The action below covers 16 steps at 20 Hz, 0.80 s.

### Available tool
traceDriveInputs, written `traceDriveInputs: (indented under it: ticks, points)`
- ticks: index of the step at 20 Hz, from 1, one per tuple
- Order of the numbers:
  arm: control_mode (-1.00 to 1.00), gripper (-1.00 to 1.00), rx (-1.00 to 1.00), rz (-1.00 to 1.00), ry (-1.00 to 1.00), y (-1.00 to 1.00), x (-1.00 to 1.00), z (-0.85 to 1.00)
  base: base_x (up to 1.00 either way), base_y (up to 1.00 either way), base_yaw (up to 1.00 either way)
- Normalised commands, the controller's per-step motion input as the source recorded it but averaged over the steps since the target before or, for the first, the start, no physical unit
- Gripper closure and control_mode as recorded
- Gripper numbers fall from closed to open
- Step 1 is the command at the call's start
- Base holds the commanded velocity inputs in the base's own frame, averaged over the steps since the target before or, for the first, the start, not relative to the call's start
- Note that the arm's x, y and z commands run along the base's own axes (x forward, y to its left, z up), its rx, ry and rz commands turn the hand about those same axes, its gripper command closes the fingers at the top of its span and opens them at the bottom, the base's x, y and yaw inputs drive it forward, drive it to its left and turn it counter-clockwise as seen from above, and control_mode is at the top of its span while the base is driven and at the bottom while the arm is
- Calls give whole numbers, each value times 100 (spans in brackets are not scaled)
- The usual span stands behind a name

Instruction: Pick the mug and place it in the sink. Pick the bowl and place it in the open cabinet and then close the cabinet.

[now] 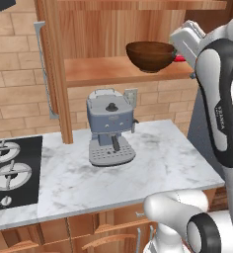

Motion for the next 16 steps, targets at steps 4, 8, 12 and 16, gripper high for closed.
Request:
traceDriveInputs:
  ticks: [4, 8, 12, 16]
  points:
    - [-100, -100, -56, 13, 13, 0, -72, -19, 0, 0, 0]
    - [-100, -100, -4, -1, -1, 0, -3, -4, 0, 0, 0]
    - [-100, -100, -27, -4, -14, -3, -66, 0, 0, 0, 0]
    - [-100, -100, -29, -1, -28, -16, -100, 0, 0, 0, 0]
